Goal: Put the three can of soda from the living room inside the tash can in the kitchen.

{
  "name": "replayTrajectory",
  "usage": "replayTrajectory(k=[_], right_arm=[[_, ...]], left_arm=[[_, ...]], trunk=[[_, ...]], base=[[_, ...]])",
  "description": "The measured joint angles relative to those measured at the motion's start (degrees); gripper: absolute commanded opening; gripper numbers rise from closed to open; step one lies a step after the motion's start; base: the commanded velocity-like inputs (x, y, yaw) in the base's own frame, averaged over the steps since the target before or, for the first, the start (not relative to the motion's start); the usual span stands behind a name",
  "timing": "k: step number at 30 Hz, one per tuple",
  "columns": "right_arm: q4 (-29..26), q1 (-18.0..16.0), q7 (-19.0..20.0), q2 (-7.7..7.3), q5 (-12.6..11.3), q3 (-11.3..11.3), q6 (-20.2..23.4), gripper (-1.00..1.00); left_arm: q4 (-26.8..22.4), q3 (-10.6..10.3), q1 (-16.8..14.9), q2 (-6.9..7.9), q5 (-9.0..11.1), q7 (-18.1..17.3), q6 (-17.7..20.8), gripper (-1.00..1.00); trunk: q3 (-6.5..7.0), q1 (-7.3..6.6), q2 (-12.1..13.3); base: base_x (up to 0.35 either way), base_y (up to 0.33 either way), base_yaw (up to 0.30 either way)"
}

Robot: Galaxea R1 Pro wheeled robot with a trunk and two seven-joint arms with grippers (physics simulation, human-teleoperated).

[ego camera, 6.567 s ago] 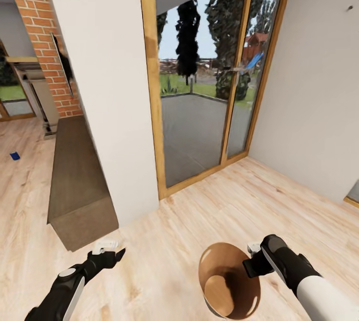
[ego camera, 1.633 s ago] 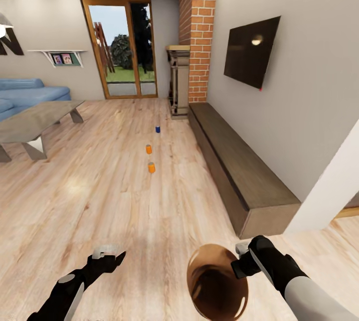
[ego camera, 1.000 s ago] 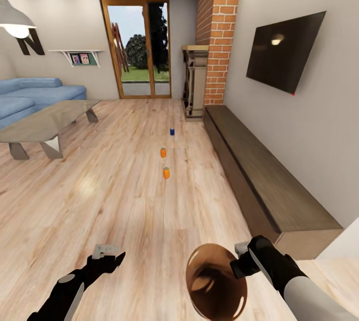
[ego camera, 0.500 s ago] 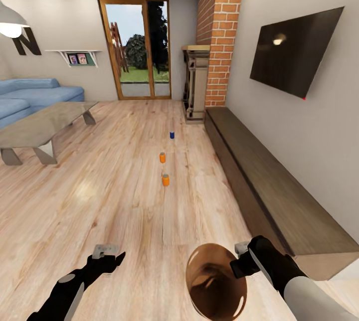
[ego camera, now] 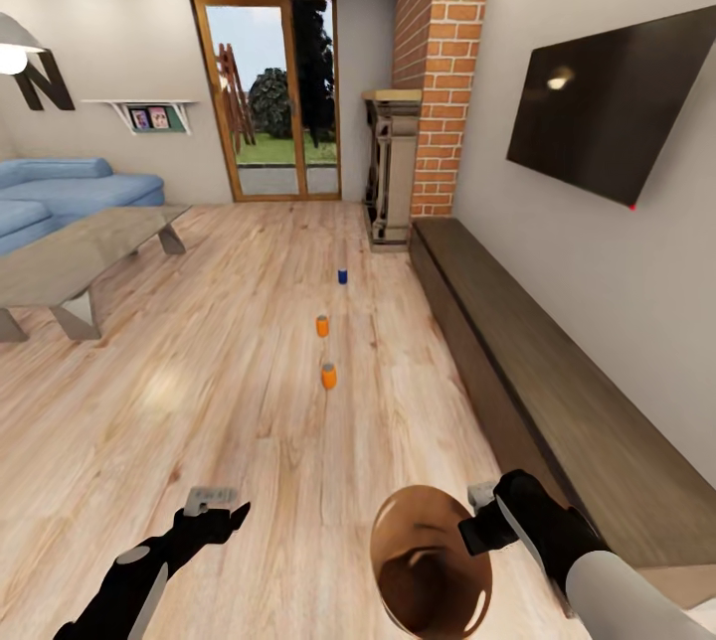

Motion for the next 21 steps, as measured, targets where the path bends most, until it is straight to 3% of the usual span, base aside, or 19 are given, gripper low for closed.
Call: replayTrajectory(k=[21], right_arm=[[0.1,0.0,0.0,0.01,0.0,0.0,0.0,-1.00]], left_arm=[[0.0,0.0,0.0,0.00,0.0,0.0,0.0,1.00]], trunk=[[0.00,0.00,0.0]], base=[[0.329,0.000,0.000]])
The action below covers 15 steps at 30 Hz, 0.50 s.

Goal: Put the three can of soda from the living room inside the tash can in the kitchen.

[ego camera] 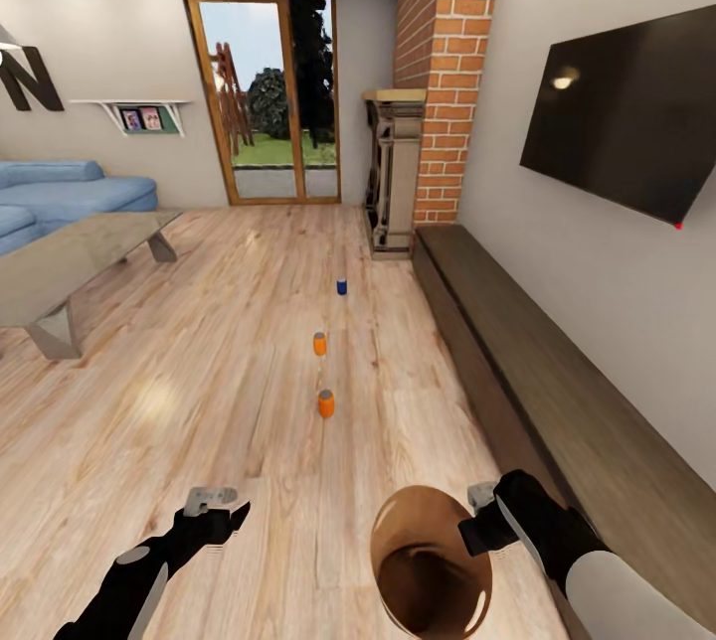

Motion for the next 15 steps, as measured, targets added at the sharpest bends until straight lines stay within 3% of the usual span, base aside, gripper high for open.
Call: replayTrajectory(k=[15], right_arm=[[0.0,0.0,0.0,-0.03,0.0,0.0,0.1,-1.00]], left_arm=[[0.0,0.0,0.0,0.00,0.0,0.0,0.0,1.00]], trunk=[[0.00,0.00,0.0]], base=[[0.329,0.000,0.000]])
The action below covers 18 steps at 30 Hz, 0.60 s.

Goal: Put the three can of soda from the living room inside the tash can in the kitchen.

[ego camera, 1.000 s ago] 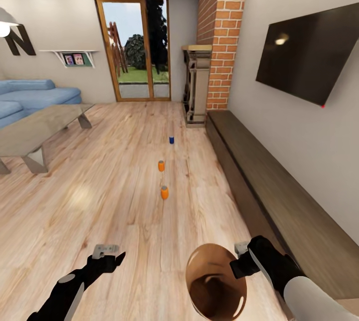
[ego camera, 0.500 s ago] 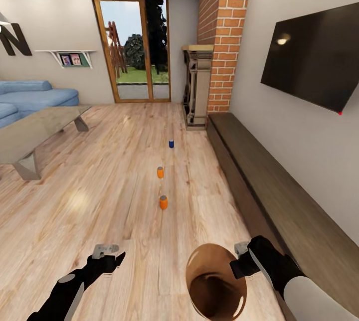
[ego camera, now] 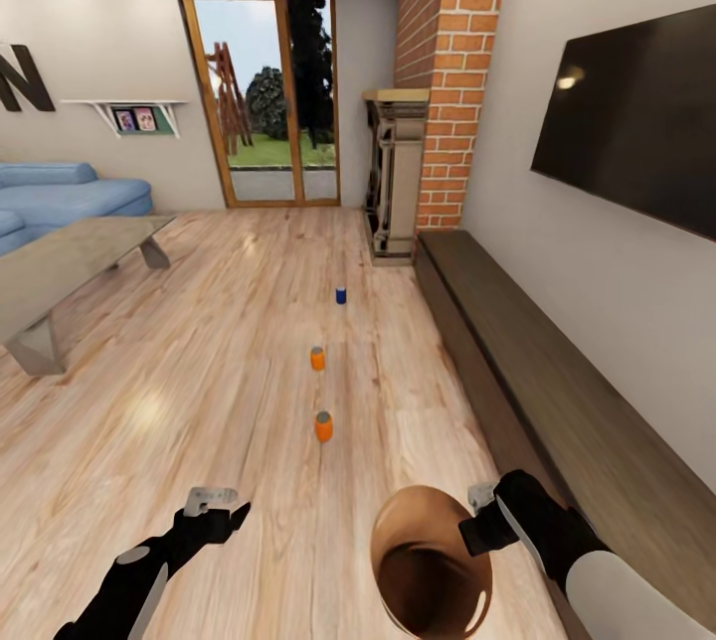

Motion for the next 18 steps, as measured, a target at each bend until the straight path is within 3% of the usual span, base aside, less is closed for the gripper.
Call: replayTrajectory(k=[18], right_arm=[[0.1,0.0,0.0,0.03,-0.1,0.1,0.0,-1.00]], left_arm=[[0.0,0.0,0.0,0.00,0.0,0.1,0.0,1.00]], trunk=[[0.00,0.00,0.0]], base=[[0.329,0.000,0.000]])
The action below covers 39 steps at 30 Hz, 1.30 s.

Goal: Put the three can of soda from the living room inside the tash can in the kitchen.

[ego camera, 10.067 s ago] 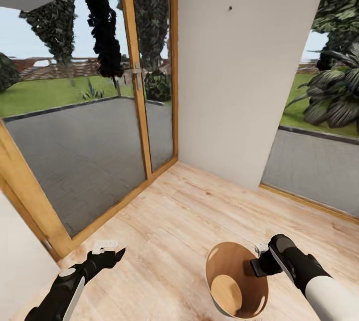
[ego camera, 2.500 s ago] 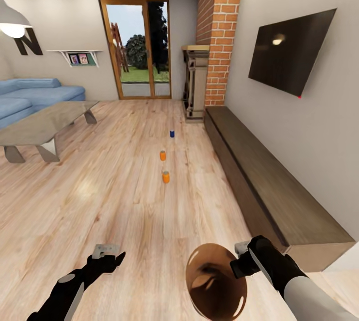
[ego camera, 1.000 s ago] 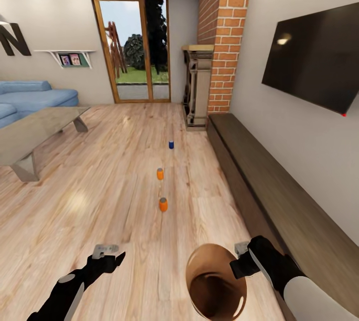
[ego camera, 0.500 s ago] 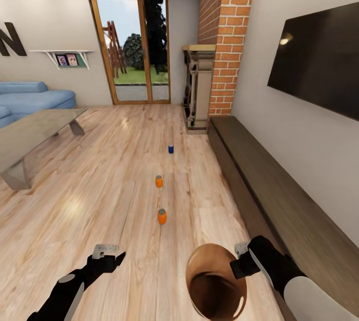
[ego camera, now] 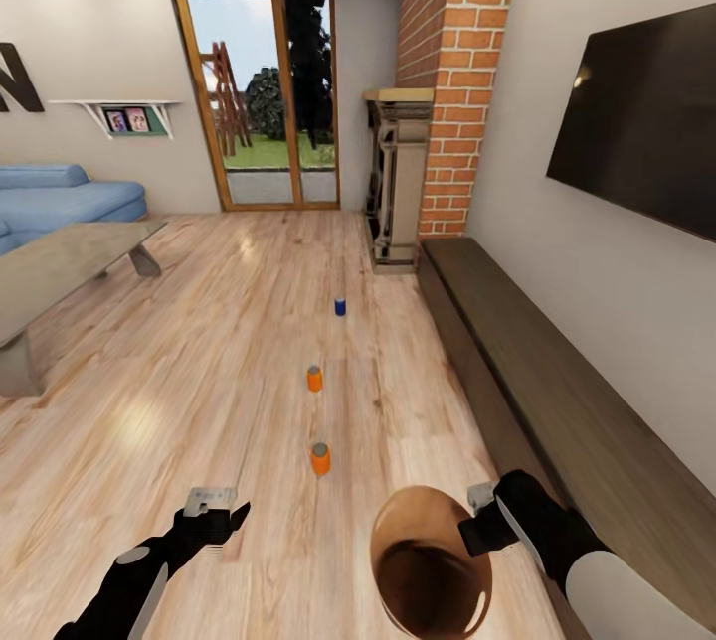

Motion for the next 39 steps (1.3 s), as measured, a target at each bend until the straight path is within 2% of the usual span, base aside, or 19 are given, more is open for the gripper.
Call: replayTrajectory(k=[39], right_arm=[[0.0,0.0,0.0,0.00,0.0,0.0,0.0,-1.00]], left_arm=[[0.0,0.0,0.0,-0.04,0.0,0.1,0.0,1.00]], trunk=[[0.00,0.00,0.0]], base=[[0.329,0.000,0.000]])
